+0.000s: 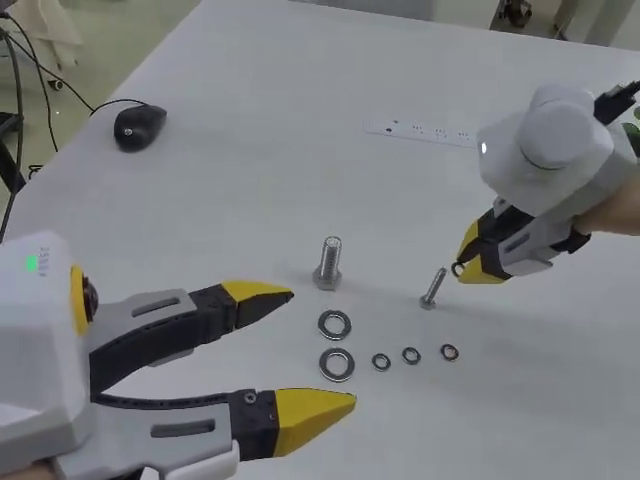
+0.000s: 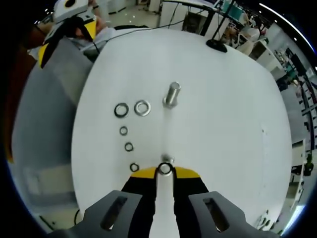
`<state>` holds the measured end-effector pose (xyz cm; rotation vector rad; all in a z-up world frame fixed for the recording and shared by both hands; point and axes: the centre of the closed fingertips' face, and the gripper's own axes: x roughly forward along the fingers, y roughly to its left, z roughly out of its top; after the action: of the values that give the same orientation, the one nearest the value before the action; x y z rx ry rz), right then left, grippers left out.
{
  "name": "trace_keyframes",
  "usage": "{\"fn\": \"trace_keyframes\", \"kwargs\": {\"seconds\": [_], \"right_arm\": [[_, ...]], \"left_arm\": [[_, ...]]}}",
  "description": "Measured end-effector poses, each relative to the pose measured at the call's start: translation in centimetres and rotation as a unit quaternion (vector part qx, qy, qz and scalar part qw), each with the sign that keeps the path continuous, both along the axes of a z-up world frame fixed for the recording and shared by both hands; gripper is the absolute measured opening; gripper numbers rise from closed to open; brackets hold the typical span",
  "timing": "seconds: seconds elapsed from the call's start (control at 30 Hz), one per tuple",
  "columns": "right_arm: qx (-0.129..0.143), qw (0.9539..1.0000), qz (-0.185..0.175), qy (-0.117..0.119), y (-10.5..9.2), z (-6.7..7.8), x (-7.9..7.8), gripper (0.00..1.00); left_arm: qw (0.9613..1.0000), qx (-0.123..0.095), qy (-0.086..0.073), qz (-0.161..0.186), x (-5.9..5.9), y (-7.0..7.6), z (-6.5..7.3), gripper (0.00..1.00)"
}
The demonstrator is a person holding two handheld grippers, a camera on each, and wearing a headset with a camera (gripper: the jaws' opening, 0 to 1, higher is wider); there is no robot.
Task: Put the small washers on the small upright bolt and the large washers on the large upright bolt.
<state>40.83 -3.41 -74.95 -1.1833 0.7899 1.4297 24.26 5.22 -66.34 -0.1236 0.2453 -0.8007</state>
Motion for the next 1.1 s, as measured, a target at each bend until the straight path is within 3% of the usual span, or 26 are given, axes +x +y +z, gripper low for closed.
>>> {"fn": "trace_keyframes", "kwargs": {"seconds": [0.83,1.1], "right_arm": [[-0.015,0.9997,0.015,0.009,0.7,-1.5,0.8,0.12],[-0.025,0.9993,0.026,0.008,0.8,-2.9,0.8,0.12]], "left_arm": [[1.0,-0.001,0.006,0.005,0.6,0.3,-0.2,0.53],[1.0,0.0,0.007,0.005,0.7,0.4,-0.3,0.53]]}}
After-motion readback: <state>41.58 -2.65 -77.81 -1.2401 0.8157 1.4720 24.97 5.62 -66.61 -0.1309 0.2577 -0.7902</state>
